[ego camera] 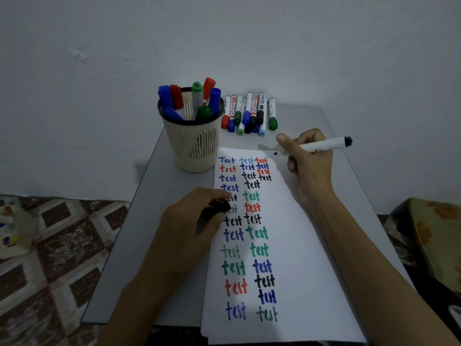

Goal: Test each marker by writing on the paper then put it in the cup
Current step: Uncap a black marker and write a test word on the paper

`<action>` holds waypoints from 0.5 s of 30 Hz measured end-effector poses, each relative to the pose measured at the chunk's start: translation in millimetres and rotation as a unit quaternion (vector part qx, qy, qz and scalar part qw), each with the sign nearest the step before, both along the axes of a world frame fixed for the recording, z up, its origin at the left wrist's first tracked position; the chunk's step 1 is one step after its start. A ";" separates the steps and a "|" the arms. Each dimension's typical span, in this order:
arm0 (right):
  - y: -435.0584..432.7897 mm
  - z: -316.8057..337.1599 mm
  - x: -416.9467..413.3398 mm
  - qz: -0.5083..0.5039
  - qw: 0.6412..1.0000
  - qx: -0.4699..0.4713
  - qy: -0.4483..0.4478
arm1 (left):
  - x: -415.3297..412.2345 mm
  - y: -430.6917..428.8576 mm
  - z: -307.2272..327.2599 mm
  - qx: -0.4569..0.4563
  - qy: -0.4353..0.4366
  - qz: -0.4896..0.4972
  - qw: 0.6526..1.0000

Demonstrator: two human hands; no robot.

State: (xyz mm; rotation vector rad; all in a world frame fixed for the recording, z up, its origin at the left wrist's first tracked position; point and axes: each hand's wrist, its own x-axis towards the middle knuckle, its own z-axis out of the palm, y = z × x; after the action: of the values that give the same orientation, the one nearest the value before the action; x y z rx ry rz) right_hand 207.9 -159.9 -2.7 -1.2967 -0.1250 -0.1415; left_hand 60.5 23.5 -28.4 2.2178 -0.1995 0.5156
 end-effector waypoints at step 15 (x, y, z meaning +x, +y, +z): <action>19.5 36.7 -60.1 0.139 0.989 0.035 0.029 | -9.5 -7.3 20.3 -0.218 -0.027 0.043 0.975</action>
State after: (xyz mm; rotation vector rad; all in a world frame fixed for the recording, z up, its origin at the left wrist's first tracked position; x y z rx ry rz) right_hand 147.8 -140.4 34.0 -1.2003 -0.2472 0.1291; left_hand 51.1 16.2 -8.1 1.7903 -0.0134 0.6045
